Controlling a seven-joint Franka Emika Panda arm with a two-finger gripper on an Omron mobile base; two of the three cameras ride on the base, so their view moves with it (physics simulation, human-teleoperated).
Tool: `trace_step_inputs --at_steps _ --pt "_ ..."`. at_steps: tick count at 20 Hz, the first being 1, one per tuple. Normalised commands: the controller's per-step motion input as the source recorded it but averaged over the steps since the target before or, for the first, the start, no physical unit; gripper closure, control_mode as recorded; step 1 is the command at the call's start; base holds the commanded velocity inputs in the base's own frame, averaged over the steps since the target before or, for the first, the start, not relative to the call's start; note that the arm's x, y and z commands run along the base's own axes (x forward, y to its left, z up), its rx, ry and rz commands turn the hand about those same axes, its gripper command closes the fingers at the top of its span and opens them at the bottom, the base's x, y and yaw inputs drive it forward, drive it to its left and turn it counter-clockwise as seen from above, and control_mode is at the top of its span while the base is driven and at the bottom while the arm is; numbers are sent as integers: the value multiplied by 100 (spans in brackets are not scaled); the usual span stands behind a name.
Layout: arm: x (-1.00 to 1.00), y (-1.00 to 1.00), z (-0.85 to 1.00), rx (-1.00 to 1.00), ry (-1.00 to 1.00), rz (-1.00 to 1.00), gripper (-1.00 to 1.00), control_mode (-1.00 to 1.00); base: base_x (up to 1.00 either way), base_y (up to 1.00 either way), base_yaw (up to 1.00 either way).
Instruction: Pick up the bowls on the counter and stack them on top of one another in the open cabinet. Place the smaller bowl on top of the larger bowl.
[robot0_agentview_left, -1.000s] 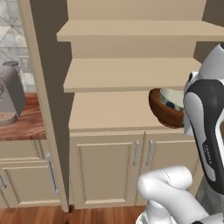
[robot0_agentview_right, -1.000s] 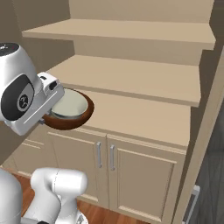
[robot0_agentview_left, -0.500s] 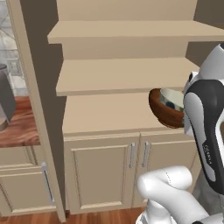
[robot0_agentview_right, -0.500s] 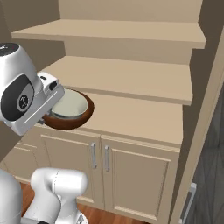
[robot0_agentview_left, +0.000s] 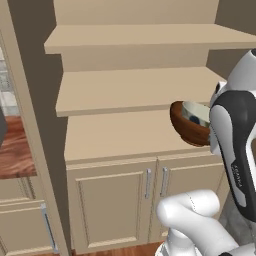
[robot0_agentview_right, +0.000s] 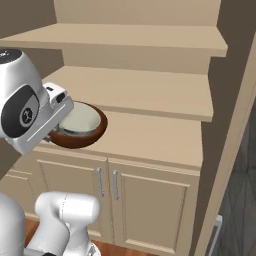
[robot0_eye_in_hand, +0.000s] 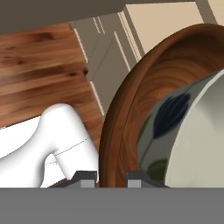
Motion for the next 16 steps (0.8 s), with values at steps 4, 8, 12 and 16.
trace_step_inputs --at_steps 4,8,12,16 --pt "0 0 0 0 0 0 100 100 16 0 -10" --pt "0 0 0 0 0 0 100 100 13 0 -8" --pt "0 0 0 0 0 0 100 100 5 0 -6" --pt "5 0 0 0 0 0 100 -100 1 0 -2"
